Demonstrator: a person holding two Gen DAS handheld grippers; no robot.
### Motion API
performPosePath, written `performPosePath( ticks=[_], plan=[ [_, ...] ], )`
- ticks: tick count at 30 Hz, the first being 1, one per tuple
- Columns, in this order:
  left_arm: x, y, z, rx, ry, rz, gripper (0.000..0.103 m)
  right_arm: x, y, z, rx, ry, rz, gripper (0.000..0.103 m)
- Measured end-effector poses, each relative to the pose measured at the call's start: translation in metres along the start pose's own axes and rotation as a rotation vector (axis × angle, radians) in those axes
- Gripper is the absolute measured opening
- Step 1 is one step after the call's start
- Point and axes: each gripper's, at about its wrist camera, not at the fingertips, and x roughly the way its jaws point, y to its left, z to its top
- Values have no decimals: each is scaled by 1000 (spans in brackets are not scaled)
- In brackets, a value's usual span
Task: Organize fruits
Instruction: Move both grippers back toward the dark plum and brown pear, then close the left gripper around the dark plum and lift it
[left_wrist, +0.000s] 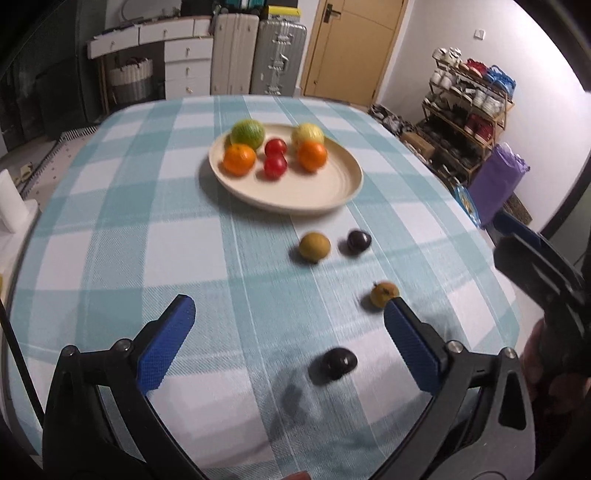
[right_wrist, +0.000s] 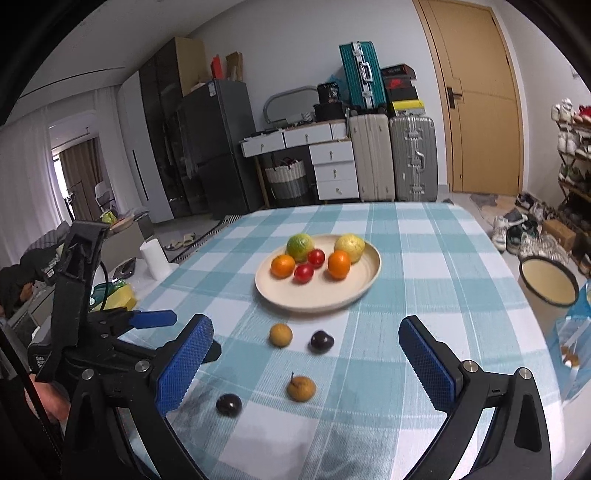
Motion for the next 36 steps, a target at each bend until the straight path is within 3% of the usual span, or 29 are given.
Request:
performPosePath(
  ticks=[16, 31, 34, 36],
  plan=[
    [31, -16, -28, 49, 146, -51, 97, 10, -22, -16, 89, 58, -22, 103],
    [25, -27, -33, 108, 146, -143, 44, 14, -27, -21, 108, 77, -22, 103],
    [26, -29, -34, 122, 159, -134, 24, 17, -29, -23, 118, 84, -22, 103],
    [28, -24, -33, 99, 171, -149, 22, 20, -32, -26, 131, 97, -21, 103]
  ],
)
